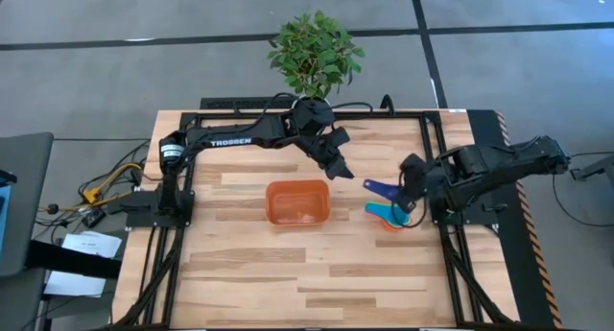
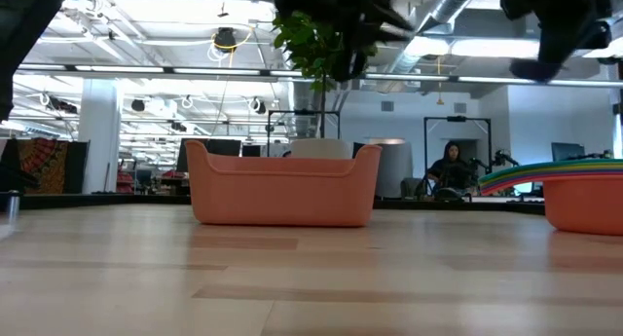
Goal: Nest measuring cups in basket
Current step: Stack the purple measuring cup on top of the light blue measuring cup
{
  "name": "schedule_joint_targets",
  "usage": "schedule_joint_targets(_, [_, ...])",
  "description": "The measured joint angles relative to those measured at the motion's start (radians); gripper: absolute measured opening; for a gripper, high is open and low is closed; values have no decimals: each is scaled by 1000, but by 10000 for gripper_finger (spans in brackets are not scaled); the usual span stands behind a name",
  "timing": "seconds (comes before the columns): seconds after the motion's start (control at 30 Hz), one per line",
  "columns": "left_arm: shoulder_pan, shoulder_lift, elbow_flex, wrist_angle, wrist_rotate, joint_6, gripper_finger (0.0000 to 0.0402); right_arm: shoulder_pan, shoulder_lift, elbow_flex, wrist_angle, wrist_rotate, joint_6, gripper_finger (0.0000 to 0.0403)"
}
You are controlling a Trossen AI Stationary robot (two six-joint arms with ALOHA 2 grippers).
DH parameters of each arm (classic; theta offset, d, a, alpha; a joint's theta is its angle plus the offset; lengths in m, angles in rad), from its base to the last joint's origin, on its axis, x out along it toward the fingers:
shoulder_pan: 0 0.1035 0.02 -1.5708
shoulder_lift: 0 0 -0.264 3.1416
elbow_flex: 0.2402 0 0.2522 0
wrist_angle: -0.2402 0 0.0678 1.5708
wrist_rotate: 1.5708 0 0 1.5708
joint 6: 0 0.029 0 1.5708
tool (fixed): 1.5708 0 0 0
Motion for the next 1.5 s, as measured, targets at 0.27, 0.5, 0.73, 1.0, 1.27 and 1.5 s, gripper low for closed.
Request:
schedule_joint_targets(0.27, [2,0,0,-131,-64,81,99,23,-6,-84,11,-127,161,8])
schedule_joint_targets(0.5, [1,0,0,-145,-102,95,116,68,-21,-236,160,-183,235,6])
schedule_joint_targets(0.73, [0,0,0,-147,-99,105,116,69,-52,-318,194,-197,260,9])
schedule_joint_targets(1.0, [0,0,0,-147,-99,112,117,74,-42,-339,238,-208,263,30])
schedule_joint_targets(1.27, [0,0,0,-146,-105,112,117,72,-44,-340,232,-200,261,74])
schedule_joint_targets(1.5, [0,0,0,-145,-101,112,117,72,-44,-340,209,-193,273,107])
